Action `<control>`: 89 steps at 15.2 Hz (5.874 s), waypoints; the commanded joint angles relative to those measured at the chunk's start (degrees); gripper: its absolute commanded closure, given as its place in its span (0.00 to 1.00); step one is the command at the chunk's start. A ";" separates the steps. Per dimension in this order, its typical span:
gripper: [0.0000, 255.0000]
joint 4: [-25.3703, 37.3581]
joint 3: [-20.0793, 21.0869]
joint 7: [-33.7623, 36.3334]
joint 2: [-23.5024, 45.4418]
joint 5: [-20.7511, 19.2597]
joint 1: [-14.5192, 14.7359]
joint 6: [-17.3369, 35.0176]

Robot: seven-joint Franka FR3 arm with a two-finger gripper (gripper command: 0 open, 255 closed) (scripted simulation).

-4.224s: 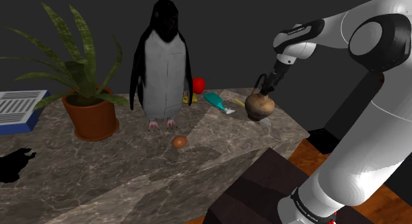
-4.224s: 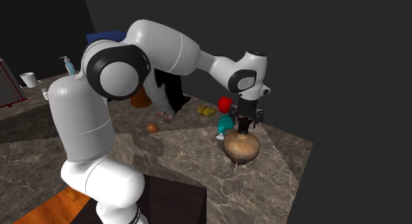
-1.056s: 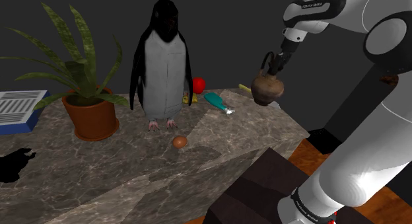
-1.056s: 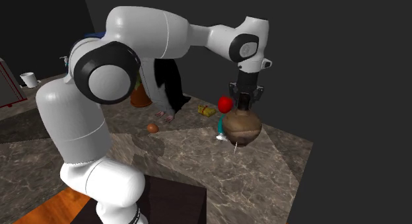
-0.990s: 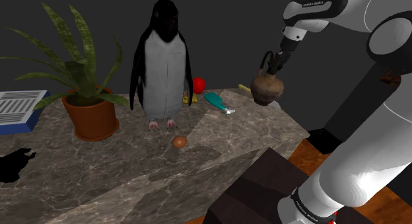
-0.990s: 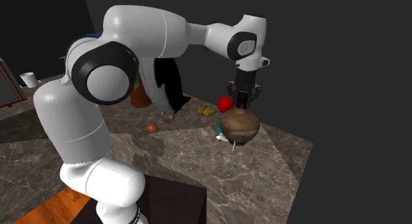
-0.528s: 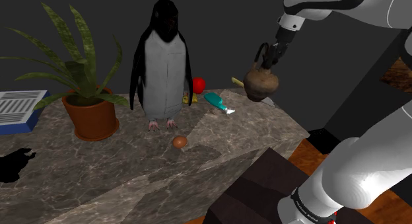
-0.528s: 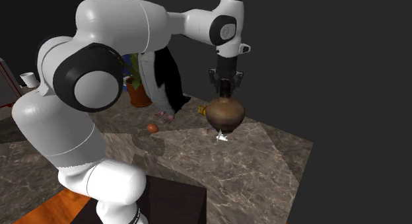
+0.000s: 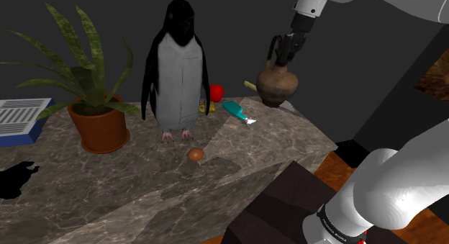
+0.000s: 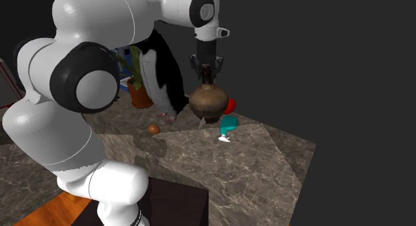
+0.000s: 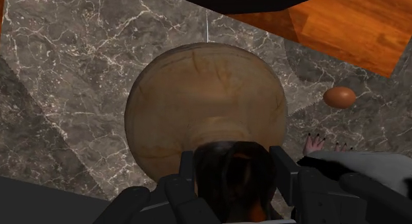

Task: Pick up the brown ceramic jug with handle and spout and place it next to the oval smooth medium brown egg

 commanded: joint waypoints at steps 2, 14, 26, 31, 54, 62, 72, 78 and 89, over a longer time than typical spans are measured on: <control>1.00 2.01 2.58 3.93 -0.87 0.11 1.36 -2.65; 1.00 17.35 11.83 18.57 3.34 2.24 7.08 -13.91; 1.00 21.81 16.12 26.26 6.39 2.85 10.40 -15.27; 1.00 14.89 16.25 26.38 3.98 2.60 10.44 -10.73; 1.00 -9.17 16.37 26.55 -1.51 2.07 10.37 7.85; 1.00 -15.57 16.27 26.50 -1.75 2.02 10.35 14.02; 1.00 -22.48 16.12 26.35 -0.92 2.05 10.33 21.75; 1.00 -26.06 16.01 26.20 0.19 2.15 10.32 26.45; 1.00 -31.22 15.81 25.83 3.18 2.48 10.35 34.57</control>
